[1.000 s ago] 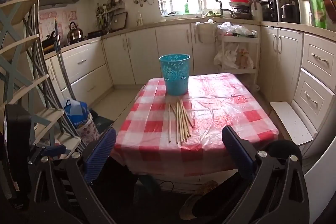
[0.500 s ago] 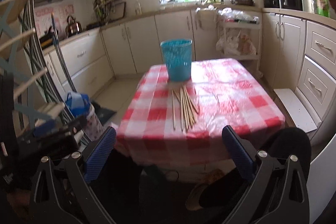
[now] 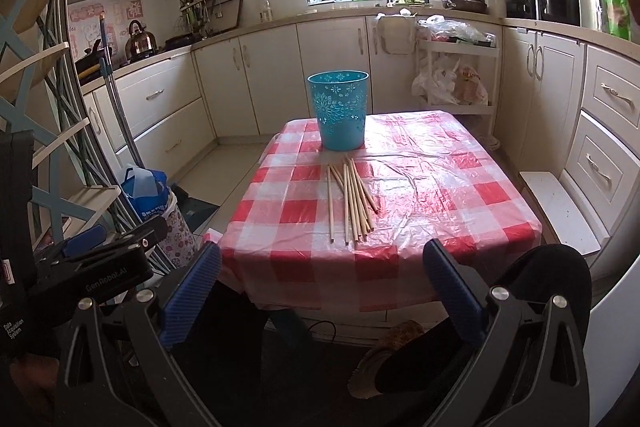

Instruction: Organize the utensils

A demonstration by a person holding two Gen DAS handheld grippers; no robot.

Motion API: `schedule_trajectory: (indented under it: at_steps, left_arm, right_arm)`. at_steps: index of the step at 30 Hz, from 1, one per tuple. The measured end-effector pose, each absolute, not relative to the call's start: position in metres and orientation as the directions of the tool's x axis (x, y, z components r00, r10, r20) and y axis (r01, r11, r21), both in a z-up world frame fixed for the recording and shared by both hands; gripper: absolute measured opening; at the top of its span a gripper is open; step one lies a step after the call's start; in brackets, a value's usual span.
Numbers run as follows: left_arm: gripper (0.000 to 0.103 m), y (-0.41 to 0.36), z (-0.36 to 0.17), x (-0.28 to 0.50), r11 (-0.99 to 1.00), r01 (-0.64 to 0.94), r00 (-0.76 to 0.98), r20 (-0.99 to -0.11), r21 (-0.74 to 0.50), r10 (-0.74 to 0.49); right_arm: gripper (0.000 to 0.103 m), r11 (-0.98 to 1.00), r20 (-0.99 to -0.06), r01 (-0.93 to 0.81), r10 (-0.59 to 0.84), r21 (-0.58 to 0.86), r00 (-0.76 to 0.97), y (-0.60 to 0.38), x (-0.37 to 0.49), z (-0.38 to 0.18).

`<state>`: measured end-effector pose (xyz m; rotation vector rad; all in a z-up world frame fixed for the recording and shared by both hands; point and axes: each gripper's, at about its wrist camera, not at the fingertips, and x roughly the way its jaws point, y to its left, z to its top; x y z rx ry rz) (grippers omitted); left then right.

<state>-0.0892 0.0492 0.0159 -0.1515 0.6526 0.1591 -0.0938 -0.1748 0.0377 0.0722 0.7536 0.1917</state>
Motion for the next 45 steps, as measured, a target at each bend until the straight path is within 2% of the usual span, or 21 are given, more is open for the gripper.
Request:
schedule_trajectory:
  at_steps: [8, 29, 45]
  left_arm:
    - [0.096, 0.051, 0.01, -0.084, 0.974, -0.201, 0.763, -0.64, -0.1, 0.092]
    - [0.096, 0.053, 0.007, -0.083, 0.972, -0.21, 0.758, -0.645, -0.1, 0.097]
    - [0.096, 0.049, 0.016, -0.088, 0.975, -0.22, 0.78, -0.605, -0.021, 0.163]
  right_arm:
    - [0.097, 0.98, -0.685, -0.144, 0.199, 0.137, 0.7, -0.175, -0.091, 0.035]
    - [0.097, 0.982, -0.683, -0.143, 0.191, 0.127, 0.705, -0.177, -0.09, 0.035]
    - [0.097, 0.984, -0.668, -0.15, 0.178, 0.099, 0.723, -0.173, -0.095, 0.041]
